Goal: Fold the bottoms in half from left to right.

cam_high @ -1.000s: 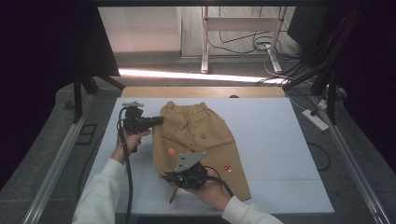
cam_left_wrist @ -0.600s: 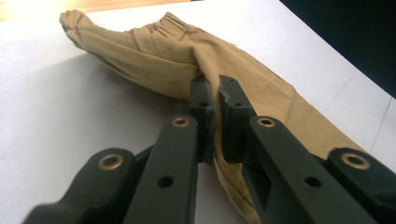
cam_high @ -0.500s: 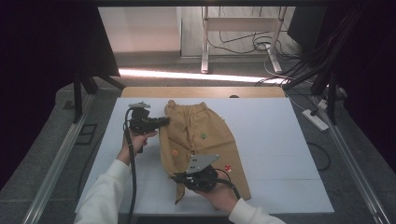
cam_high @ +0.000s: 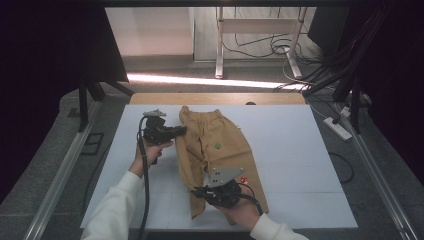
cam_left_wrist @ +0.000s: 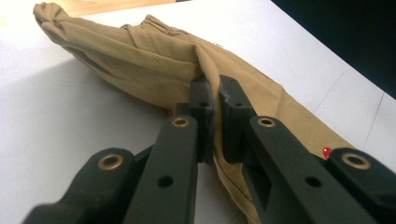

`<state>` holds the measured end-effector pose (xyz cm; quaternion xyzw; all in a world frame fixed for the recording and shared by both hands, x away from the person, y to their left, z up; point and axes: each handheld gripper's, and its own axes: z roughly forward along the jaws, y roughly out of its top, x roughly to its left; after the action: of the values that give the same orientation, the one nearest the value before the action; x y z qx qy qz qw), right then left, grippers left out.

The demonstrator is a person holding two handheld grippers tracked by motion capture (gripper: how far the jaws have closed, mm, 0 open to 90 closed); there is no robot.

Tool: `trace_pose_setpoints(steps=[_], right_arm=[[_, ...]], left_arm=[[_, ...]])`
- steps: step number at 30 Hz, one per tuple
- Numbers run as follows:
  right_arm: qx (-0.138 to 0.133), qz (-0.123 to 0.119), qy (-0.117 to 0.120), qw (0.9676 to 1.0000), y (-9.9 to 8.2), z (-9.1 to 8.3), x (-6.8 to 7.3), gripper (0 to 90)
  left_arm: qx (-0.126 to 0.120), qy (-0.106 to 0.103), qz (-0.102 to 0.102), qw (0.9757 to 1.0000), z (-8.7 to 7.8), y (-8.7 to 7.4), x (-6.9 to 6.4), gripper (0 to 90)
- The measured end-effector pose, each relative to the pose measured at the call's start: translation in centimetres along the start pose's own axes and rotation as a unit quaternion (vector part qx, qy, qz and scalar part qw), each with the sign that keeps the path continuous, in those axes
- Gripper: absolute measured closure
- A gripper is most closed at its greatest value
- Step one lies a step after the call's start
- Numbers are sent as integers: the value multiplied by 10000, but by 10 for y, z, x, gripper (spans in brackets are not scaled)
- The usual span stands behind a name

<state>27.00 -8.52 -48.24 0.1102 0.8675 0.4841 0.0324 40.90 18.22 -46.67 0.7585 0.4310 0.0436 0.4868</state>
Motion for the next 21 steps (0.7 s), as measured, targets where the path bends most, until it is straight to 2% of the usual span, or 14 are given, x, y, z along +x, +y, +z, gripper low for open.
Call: trace_pose_setpoints(steps=[8,21], right_arm=[[-38,119,-56,9999,-5,-8,-4,872],[-84,139,-182,9997,-11,-24,-6,872]], left_arm=[[-8,-3,3,10000,2,0,-2,847],[-39,-73,90,9999,10,4,-11,846]])
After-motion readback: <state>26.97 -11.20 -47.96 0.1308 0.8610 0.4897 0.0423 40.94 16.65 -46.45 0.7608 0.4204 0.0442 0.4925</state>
